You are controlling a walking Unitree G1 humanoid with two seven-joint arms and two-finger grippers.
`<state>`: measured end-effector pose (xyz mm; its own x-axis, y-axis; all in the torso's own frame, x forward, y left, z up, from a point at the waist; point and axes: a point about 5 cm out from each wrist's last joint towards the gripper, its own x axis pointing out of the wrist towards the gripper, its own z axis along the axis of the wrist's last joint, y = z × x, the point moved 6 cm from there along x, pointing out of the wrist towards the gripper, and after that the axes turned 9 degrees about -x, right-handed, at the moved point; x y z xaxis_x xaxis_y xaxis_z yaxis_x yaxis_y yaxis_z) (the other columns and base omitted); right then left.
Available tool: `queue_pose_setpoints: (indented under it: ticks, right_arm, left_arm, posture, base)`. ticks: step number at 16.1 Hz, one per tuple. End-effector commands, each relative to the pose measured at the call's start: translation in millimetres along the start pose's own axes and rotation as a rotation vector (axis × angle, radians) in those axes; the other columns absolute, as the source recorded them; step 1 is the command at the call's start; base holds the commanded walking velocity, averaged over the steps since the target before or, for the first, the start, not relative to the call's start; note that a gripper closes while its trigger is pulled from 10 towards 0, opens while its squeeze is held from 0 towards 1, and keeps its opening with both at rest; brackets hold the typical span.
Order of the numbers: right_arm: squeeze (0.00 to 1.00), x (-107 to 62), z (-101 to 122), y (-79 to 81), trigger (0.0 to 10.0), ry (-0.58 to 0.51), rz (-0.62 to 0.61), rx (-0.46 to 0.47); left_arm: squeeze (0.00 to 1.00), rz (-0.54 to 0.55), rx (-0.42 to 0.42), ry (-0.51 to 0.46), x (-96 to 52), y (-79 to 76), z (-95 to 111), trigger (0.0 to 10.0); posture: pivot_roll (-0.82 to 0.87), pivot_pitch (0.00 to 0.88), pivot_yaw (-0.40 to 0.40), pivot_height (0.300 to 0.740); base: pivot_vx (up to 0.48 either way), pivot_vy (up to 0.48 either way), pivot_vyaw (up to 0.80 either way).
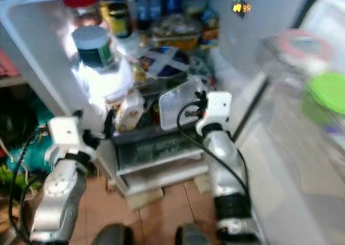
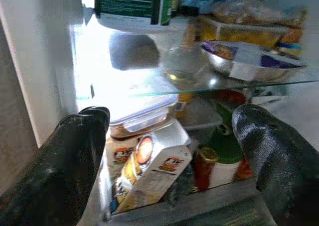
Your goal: Restocking fridge
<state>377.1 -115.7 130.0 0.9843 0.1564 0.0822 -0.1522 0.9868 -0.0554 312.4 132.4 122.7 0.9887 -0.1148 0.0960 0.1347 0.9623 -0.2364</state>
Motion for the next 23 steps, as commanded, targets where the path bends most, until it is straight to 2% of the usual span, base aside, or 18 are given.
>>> queue_pose_setpoints:
  ticks: [1,7,14,15,18,19,21,23]
  right_arm:
    - [0.0,-0.3,-0.2,2.7,10.0,0.001,0.009,-0.003]
    - [0.0,2.0,2.5,-0.7,10.0,-0.008,-0.007,0.005]
    - [0.0,18.8,19.3,-17.6,10.0,-0.049,-0.058,0.018]
    - [0.0,19.0,19.2,-19.4,10.0,-0.049,-0.061,0.015]
    - [0.0,18.1,17.0,-18.0,10.0,-0.047,-0.062,0.016]
    - [0.0,18.0,16.6,-17.3,10.0,-0.046,-0.061,0.018]
    - [0.0,19.0,16.5,-16.2,10.0,-0.048,-0.061,0.021]
    - [0.0,20.2,18.1,-15.9,10.0,-0.051,-0.06,0.025]
  left_arm:
    - [0.0,0.102,0.02,0.02,-2.1,28.7,-1.3,10.0]
    - [0.0,0.091,0.027,0.008,-0.1,27.6,0.4,10.0]
    - [0.0,0.083,0.036,0.018,-1.2,27.4,-1.9,10.0]
    - [0.0,0.068,0.039,0.036,-1.3,24.7,-5.5,10.0]
    - [0.0,-0.054,0.068,0.065,-5.8,1.1,-12.7,10.0]
    - [0.0,-0.061,0.073,0.067,-6.5,-0.6,-13.6,10.0]
    - [0.0,-0.02,0.063,0.088,-3.6,7.2,-16.9,10.0]
    - [0.0,-0.025,0.061,0.076,-1.3,8.2,-14.7,10.0]
  posture:
    - [0.09,0.122,-0.015,0.74]
    - [0.09,0.116,-0.017,0.74]
    - [0.09,0.12,-0.015,0.74]
    - [0.09,0.121,-0.015,0.74]
    - [0.09,0.122,-0.012,0.74]
    - [0.09,0.121,-0.012,0.74]
    - [0.09,0.121,-0.012,0.74]
    - [0.09,0.121,-0.013,0.74]
  base:
    - [0.0,0.0,0.0]
    - [0.132,0.0,0.0]
    - [0.325,0.0,0.0]
    - [0.0,0.0,0.0]
    - [0.0,0.0,0.0]
    - [0.0,0.0,0.0]
    - [0.0,0.0,0.0]
    - [0.0,0.0,0.0]
